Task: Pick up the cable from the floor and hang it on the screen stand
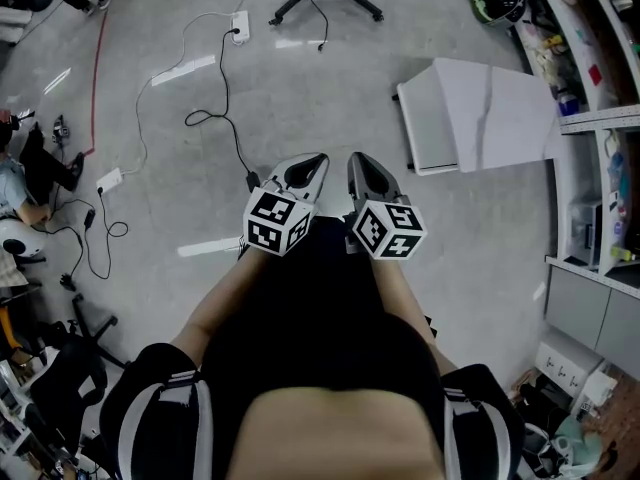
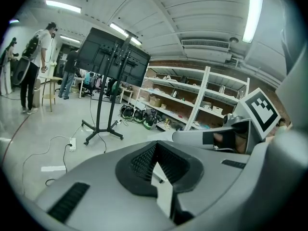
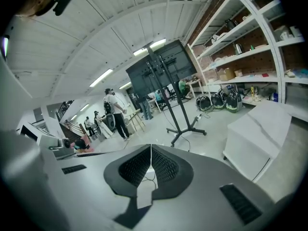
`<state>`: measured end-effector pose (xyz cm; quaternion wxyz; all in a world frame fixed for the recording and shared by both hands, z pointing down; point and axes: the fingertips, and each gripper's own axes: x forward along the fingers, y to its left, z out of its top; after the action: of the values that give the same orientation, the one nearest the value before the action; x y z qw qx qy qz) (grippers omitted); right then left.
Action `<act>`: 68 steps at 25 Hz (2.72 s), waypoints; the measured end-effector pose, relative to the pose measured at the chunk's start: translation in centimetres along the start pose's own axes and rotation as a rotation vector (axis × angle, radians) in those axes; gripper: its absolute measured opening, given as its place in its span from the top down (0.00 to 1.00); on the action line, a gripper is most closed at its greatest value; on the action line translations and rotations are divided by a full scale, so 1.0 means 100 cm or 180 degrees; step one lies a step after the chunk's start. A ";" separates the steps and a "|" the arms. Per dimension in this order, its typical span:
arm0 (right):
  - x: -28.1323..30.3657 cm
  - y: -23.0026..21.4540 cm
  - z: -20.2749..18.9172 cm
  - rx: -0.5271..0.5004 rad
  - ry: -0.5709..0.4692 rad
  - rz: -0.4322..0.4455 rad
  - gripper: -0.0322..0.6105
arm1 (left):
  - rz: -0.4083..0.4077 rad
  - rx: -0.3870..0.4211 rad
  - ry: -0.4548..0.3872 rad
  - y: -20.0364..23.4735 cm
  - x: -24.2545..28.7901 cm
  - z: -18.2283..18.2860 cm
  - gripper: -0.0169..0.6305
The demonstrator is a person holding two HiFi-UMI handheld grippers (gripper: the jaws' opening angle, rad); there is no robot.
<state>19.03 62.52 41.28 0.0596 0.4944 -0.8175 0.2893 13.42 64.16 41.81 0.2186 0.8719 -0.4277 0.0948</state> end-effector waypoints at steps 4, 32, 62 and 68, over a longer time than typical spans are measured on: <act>0.003 -0.006 0.002 0.0024 -0.0005 0.0037 0.91 | 0.0058 0.0016 -0.0013 0.003 0.006 0.001 0.96; 0.135 -0.044 0.098 0.0016 -0.0032 0.0014 0.91 | 0.0036 -0.0070 0.0053 0.112 0.112 0.086 0.96; 0.283 -0.058 0.168 0.0070 -0.0053 -0.0066 0.91 | -0.0075 -0.0119 0.0032 0.237 0.197 0.159 0.96; 0.296 -0.067 0.181 0.0077 -0.0124 -0.0149 0.91 | -0.0090 -0.0116 0.0015 0.251 0.205 0.169 0.96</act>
<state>13.21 27.71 40.47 0.0444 0.5196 -0.8032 0.2879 5.95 28.43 41.57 0.2368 0.8735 -0.4165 0.0860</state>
